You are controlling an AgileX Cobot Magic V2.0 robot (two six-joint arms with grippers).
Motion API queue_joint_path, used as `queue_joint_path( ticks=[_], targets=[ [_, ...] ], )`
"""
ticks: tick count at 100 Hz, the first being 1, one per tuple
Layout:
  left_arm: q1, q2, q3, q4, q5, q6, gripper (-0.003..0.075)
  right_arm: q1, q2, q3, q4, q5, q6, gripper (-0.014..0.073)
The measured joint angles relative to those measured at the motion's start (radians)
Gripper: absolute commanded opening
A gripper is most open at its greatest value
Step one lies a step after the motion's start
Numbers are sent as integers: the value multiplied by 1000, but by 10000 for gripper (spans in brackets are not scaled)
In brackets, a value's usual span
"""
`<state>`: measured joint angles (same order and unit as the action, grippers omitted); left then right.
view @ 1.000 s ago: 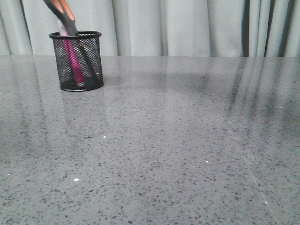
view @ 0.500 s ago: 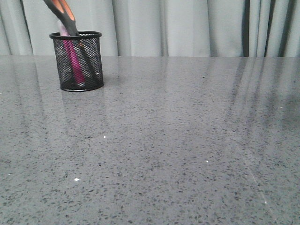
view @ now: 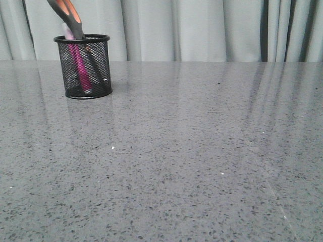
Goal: Put pen and scissors into bin
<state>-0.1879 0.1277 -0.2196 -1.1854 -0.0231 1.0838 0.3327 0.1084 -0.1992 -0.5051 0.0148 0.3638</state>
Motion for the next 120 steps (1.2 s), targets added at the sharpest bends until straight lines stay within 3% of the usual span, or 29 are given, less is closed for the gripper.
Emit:
queue_joint_path(
  ticks=[18, 120],
  targets=[
    [0, -7, 28, -5, -4, 0, -22, 0, -115, 88, 0, 14, 0, -68],
    [0, -7, 31, 11, -5, 0, -22, 0, -119, 105, 0, 18, 0, -68]
  ],
)
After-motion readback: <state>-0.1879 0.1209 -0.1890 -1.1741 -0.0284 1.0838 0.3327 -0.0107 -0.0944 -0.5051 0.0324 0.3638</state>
